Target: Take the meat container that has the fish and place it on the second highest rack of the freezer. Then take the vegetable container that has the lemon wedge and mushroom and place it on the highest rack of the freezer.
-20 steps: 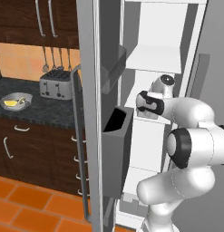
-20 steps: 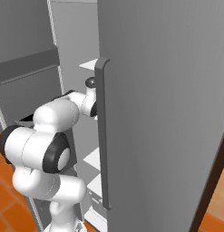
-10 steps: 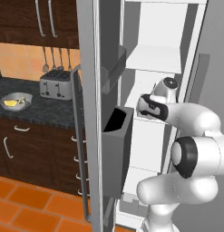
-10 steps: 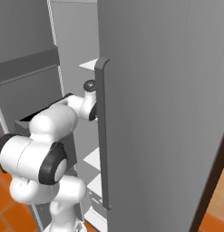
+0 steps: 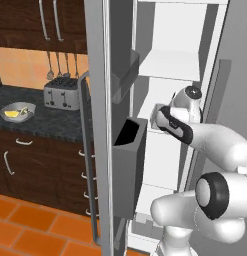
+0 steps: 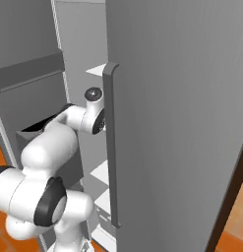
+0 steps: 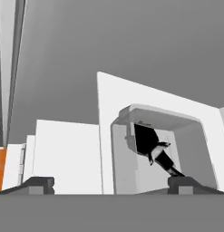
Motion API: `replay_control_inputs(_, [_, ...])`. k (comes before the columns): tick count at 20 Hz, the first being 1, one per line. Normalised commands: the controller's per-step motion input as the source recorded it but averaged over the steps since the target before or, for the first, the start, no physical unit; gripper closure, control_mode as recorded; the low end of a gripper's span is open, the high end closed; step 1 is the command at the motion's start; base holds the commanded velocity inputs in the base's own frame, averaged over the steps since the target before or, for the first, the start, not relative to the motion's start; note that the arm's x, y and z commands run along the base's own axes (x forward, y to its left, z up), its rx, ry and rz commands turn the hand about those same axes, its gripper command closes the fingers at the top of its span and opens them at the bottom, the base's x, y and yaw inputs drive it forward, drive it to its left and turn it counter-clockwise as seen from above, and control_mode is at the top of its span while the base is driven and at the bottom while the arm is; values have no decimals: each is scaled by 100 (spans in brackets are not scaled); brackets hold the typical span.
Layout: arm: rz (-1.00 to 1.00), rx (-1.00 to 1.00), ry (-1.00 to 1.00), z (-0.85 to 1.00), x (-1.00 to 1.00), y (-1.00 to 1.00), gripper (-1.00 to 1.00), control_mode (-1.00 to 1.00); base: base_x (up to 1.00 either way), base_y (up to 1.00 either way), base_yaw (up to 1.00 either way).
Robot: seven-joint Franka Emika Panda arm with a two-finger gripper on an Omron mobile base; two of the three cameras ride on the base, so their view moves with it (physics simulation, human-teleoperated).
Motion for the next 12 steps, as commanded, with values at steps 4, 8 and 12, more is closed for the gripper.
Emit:
replay_control_inputs(4, [0,0,-1,10,-35,18,-100,-100,0,0,0])
replay_control_inputs(8, [0,0,-4,24,-49,2,-100,-100,0,0,0])
replay_control_inputs(12, [1,0,-4,38,-66,0,-100,-100,0,0,0])
